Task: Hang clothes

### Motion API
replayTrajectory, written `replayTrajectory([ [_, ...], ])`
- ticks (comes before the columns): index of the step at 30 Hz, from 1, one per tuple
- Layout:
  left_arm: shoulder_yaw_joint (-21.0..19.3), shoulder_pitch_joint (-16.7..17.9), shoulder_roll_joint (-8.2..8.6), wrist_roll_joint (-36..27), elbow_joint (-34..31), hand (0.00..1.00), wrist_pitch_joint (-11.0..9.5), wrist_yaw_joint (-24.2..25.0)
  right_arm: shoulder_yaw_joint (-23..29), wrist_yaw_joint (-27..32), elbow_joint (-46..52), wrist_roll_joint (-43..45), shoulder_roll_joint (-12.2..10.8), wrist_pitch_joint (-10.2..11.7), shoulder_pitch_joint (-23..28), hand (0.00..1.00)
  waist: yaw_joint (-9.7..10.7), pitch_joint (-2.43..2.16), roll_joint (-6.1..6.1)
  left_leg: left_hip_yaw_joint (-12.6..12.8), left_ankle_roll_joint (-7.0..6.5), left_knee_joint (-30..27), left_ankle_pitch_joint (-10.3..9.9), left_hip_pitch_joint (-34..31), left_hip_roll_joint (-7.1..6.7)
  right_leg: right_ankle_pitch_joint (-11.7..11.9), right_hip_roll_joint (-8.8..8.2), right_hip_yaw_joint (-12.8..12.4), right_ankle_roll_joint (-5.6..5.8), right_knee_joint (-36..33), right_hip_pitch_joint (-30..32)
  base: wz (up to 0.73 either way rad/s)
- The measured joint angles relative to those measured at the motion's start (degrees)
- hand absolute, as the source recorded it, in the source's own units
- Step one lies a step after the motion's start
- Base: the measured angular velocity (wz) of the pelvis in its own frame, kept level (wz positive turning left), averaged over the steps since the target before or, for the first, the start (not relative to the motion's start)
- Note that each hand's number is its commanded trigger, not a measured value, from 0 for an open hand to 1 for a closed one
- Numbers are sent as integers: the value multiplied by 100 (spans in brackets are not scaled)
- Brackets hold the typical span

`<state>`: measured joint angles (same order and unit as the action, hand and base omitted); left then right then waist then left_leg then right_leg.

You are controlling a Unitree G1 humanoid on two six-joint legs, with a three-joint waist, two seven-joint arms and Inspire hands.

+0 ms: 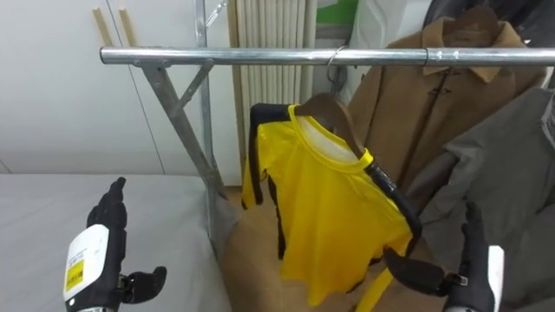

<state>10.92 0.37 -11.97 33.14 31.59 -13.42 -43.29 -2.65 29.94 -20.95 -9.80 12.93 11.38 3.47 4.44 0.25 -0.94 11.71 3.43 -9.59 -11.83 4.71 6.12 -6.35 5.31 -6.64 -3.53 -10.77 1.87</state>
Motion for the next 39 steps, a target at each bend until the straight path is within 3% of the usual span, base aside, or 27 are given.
replayTrajectory([
  [8,-3,51,-8,-118,33,0,-80,1,53,124,-7,-152,-25,55,69,0,-3,8,2,1,0,1,0,50,0,-1,2,-1,2,4,-22,-1],
  [14,-25,287,-24,-199,41,0,-94,30,195,-12,-133,-227,-133,161,367,0,-10,19,17,51,0,10,0,90,2,-5,20,-64,6,13,-18,-6],
  [18,-54,297,-23,-154,461,0,-127,22,210,-376,-861,-327,-158,182,369,0,5,23,46,72,0,17,0,85,2,-6,29,-108,5,6,17,-5],
  [24,-97,581,-28,-473,1120,0,-170,133,239,-951,-2133,-776,-220,175,606,0,49,22,68,72,0,22,0,65,3,-6,28,-106,5,-2,22,1],
  [31,-359,757,-14,-499,1985,0,-320,283,538,-1587,-3867,-752,-393,176,748,0,55,-13,33,71,1,57,-1,210,-1,-67,35,-114,-8,-1,-94,0],
  [39,-477,868,-8,-658,2531,0,-324,426,571,-2021,-4471,-651,-463,153,991,0,56,-8,20,71,1,73,-1,215,-7,-73,45,-184,1,-25,-75,0],
])
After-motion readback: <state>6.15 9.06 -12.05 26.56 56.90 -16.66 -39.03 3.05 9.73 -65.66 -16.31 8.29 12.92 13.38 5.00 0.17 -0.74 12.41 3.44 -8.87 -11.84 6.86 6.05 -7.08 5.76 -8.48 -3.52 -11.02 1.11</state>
